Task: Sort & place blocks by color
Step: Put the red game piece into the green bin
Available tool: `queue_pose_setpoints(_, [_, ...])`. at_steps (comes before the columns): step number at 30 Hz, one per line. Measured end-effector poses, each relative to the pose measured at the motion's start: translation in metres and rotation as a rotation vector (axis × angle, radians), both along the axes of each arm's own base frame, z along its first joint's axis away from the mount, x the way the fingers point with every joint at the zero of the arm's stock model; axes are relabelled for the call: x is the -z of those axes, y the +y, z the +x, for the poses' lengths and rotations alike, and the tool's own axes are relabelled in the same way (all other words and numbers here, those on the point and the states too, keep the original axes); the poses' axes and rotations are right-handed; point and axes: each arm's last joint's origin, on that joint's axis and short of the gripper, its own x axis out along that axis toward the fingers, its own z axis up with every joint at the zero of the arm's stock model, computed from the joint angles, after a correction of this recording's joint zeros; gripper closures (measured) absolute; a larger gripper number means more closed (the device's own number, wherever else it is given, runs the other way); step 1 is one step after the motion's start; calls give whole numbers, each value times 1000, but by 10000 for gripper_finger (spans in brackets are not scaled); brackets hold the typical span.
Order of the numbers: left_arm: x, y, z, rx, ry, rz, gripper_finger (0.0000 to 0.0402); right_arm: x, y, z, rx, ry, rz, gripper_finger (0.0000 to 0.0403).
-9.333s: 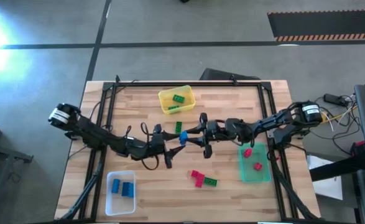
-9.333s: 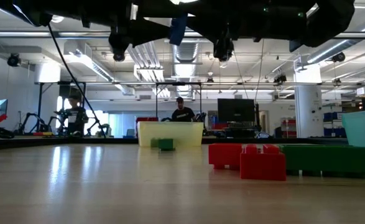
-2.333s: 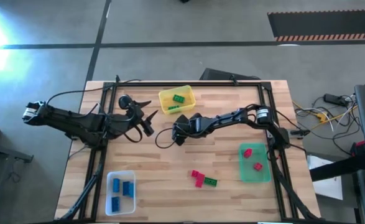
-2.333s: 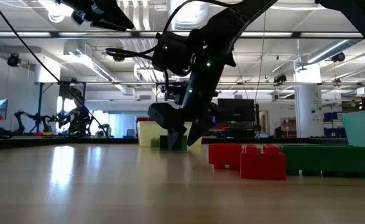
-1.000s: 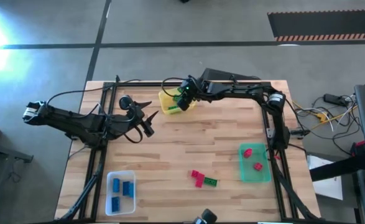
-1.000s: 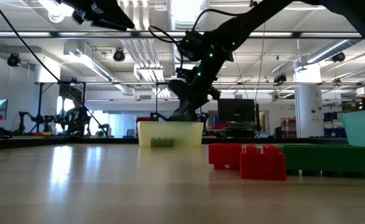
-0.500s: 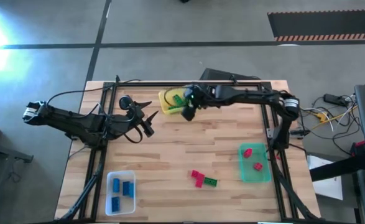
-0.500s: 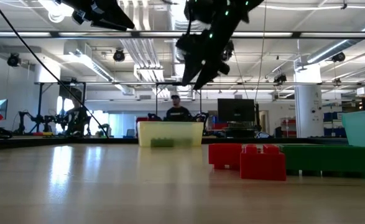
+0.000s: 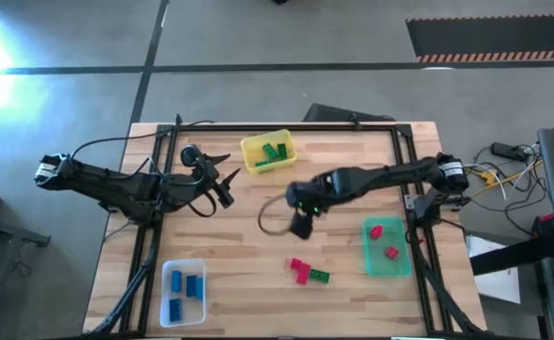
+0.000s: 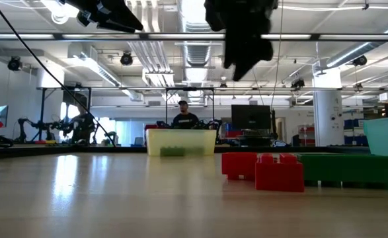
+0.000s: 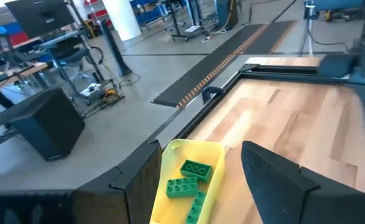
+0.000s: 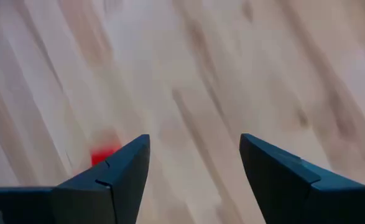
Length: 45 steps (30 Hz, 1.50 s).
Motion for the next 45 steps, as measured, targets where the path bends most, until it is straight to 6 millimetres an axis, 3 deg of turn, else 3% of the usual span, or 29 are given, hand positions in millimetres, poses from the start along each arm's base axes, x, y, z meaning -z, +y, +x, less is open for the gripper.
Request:
queue_pose_setpoints(6, [1, -5, 3, 188, -22, -105, 196, 15, 48, -23, -134, 137, -255, 175])
queue_pose_setpoints(11, [11, -20, 19, 299, -40, -208, 196, 25, 78, -43, -268, 81, -353, 179])
queue_pose_setpoints(15, [32, -42, 43, 384, -1, -229, 196, 30, 88, -58, -377, -48, -374, 179])
queue_pose_setpoints(22, [65, -86, 83, 506, 79, -236, 196, 37, 74, -85, -484, -351, -430, 179])
queue_pose_setpoints(30, [93, -115, 125, 583, 113, -330, 196, 29, 57, -111, -406, -741, -443, 179])
queue_pose_setpoints(37, [124, -127, 149, 617, 207, -347, 185, 35, 50, -132, -379, -804, -395, 179])
queue_pose_setpoints(45, [148, -127, 166, 588, 255, -349, 108, 42, 49, -136, -368, -797, -367, 179])
